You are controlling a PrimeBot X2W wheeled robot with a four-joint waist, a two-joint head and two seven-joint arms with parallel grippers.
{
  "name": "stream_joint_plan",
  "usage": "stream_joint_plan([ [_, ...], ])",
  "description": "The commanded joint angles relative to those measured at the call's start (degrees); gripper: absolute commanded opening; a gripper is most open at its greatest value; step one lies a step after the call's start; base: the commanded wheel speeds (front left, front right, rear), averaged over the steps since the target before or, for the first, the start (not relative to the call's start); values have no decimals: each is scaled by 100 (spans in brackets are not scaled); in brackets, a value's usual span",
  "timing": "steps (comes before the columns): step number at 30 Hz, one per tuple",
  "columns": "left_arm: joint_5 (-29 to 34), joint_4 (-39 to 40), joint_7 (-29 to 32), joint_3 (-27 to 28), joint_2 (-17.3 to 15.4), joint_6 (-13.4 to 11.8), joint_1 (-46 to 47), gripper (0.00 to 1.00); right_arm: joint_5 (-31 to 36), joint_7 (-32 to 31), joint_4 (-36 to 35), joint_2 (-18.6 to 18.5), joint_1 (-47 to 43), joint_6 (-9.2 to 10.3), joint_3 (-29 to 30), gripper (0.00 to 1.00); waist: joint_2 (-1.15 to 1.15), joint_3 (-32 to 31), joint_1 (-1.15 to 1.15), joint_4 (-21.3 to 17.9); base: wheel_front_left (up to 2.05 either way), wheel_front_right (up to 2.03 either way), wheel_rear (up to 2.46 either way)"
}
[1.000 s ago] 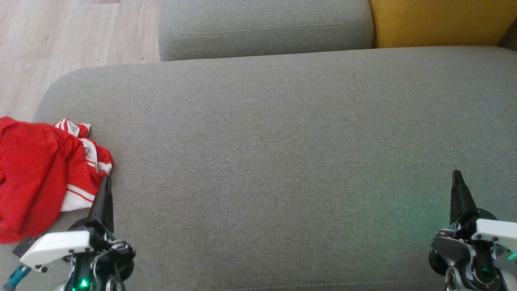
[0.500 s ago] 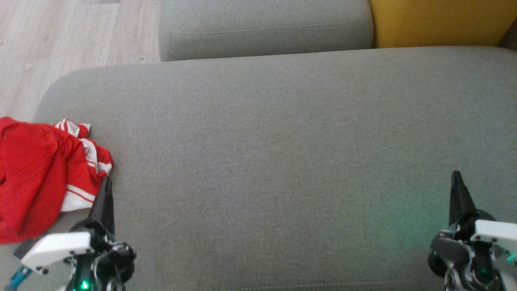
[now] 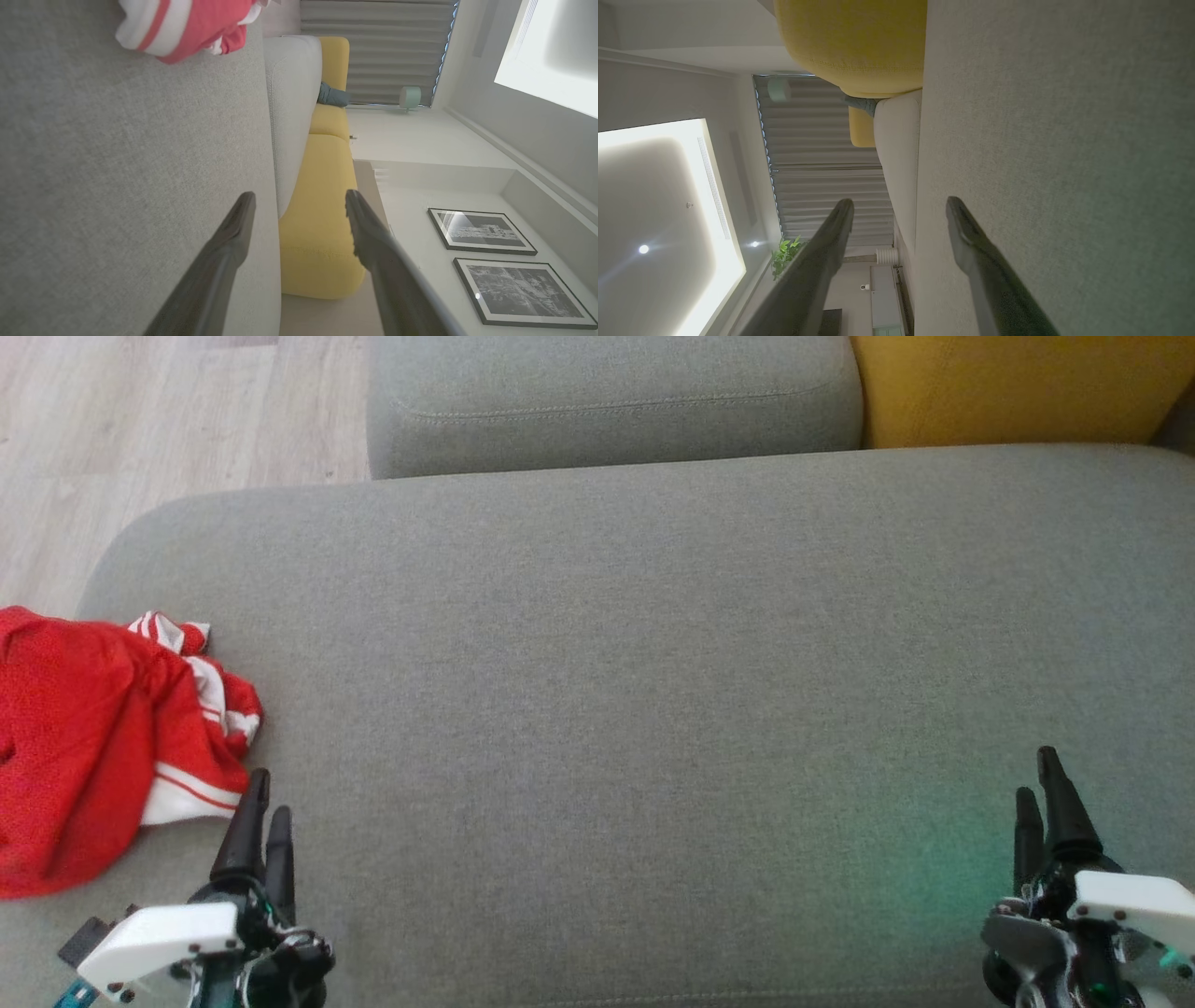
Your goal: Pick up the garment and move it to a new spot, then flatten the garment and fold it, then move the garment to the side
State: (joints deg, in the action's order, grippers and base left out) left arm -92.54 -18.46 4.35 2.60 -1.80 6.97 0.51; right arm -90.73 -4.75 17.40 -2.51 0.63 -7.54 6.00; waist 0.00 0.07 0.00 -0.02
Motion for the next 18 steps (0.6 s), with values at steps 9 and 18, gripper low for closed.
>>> stream_joint_plan([
  [9, 593, 334, -212, -7, -83, 15, 418, 100, 619, 242, -335, -207, 322, 1, -217, 100, 0, -21, 0, -13, 0, 0, 0],
  [18, 1307, 549, -364, -35, -82, 18, 476, 100, 1407, 386, -484, -318, 405, 1, -350, 100, 0, -19, 0, -28, 0, 0, 0],
])
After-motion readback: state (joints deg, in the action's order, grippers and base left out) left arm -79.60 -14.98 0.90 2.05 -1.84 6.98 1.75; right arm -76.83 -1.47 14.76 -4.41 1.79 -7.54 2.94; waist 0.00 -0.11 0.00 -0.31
